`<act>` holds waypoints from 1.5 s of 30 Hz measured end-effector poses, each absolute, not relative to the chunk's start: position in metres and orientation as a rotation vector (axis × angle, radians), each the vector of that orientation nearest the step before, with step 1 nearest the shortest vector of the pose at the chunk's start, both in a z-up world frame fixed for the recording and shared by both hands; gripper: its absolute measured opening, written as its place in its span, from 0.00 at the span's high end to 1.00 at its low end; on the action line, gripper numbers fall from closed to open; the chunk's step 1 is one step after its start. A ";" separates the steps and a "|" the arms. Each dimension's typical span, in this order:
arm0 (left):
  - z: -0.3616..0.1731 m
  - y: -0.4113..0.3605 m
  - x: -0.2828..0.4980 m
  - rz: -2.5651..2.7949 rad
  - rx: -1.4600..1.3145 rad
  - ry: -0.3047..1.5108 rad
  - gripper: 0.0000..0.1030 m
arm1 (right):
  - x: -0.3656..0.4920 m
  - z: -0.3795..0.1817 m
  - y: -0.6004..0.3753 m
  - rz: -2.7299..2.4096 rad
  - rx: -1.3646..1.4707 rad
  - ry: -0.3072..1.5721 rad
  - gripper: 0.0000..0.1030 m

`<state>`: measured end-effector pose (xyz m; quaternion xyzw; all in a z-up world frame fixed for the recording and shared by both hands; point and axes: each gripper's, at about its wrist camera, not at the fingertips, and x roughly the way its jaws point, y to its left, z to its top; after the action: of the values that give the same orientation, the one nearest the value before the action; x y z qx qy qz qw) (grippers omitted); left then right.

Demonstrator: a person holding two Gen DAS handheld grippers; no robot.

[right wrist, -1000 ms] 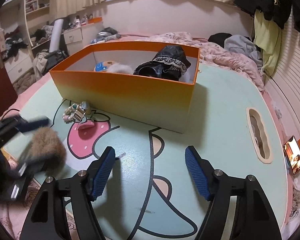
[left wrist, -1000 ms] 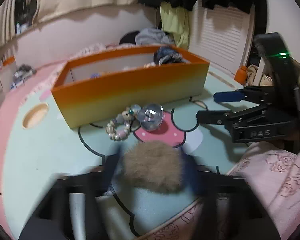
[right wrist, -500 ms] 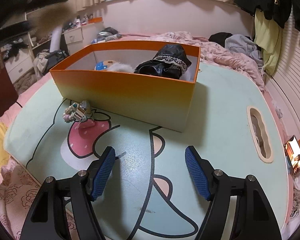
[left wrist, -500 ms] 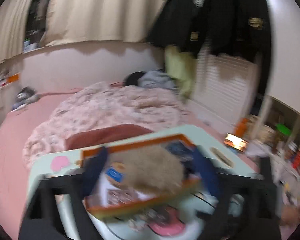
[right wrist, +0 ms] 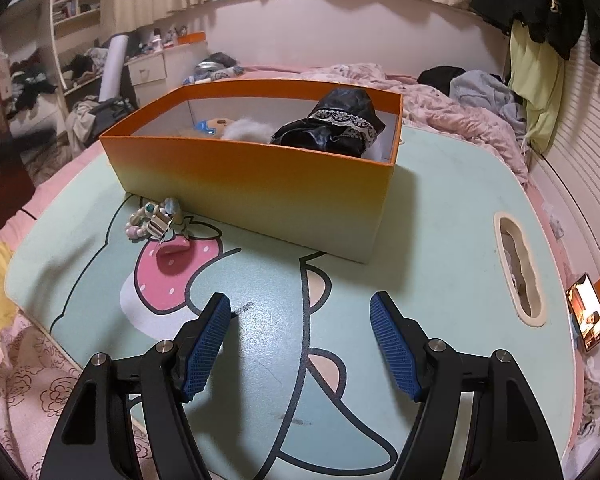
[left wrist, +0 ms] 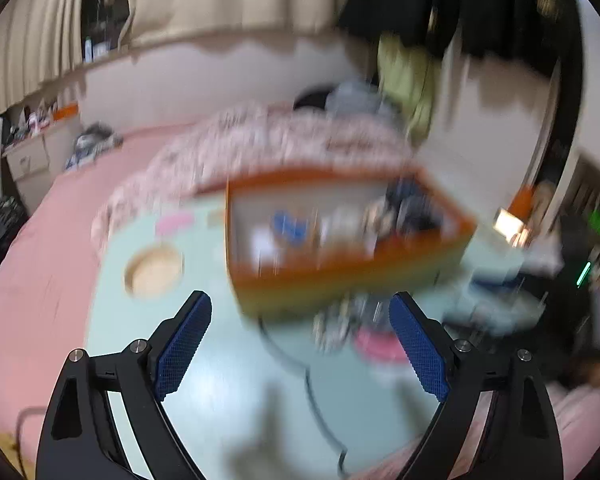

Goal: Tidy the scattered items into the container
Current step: 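Drop the brown fluffy ball into the orange box with the left gripper, then grasp the glass ornament with the right gripper while the left reaches toward the bead bracelet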

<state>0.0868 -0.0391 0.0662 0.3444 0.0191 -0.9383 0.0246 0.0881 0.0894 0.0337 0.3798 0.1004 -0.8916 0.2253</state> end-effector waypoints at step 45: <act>0.003 -0.018 0.070 -2.873 1.168 0.063 0.00 | 0.082 0.026 0.082 -2.339 1.080 0.377 0.00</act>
<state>0.0698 -0.0178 0.0033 0.3764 0.0204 -0.9260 0.0198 0.0816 0.0822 0.0262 0.3999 0.1398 -0.8660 0.2655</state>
